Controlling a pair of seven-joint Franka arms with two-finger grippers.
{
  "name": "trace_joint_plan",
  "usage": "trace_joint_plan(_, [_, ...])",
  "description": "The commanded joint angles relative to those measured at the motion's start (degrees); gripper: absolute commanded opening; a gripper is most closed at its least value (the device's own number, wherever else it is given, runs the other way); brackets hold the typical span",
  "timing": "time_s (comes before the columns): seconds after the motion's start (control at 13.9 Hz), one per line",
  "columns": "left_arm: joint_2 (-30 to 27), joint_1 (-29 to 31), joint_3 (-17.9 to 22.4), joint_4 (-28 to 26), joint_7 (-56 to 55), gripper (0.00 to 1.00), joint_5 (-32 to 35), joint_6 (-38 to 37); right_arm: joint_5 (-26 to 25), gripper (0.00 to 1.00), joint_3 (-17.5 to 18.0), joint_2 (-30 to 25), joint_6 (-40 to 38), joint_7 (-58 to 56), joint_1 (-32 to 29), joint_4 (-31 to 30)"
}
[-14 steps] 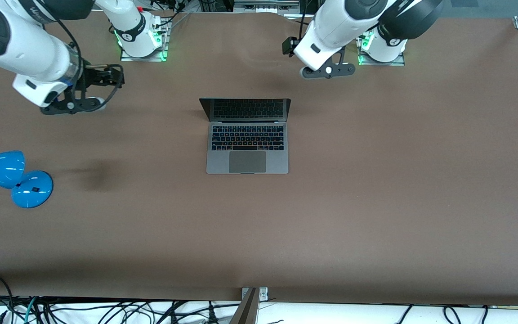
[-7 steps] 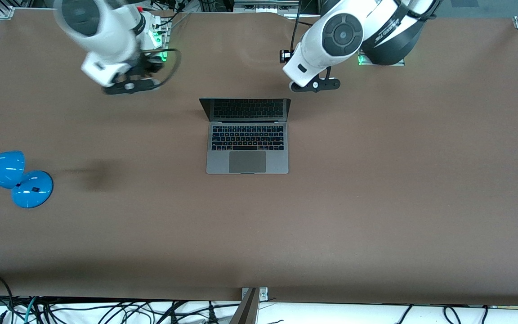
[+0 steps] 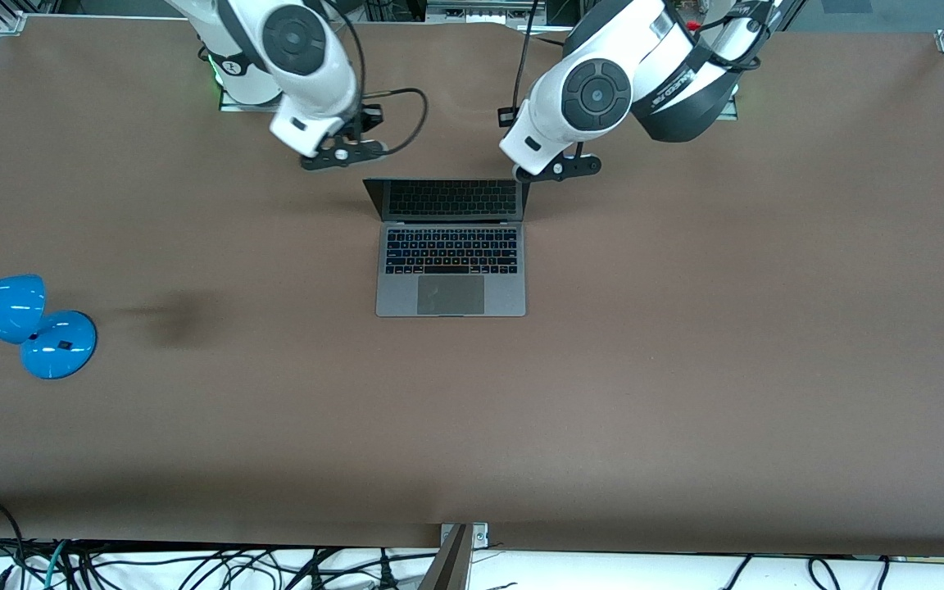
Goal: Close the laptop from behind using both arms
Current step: 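Move both grippers over the laptop screen's back edge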
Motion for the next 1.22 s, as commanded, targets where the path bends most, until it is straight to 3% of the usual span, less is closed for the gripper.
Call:
trace_joint_plan(0.0, [1.48,-0.96,-0.03,-0.98,-1.44,0.00,0.70,3.93,0.73,0.00,1.73,3.72,3.53,-0.63,-0.59,0.08])
trace_joint_plan(0.43, [6.30,-2.02,0.15,-2.30,-3.37,0.00,1.76,7.46,-1.90,0.00,1.73,8.29,9.60,-0.55,0.47,2.27])
trace_joint_plan(0.72, [8.33,-2.02,0.50,-2.74,-3.46,0.00,4.83,11.49,-6.65,0.00,1.47,12.51,9.95,-0.02,-0.15,5.34])
trace_joint_plan(1.15, [10.97,-1.58,0.77,-2.04,-3.46,0.00,8.18,15.98,-9.12,0.00,0.50,16.91,10.13,0.16,-0.15,9.13])
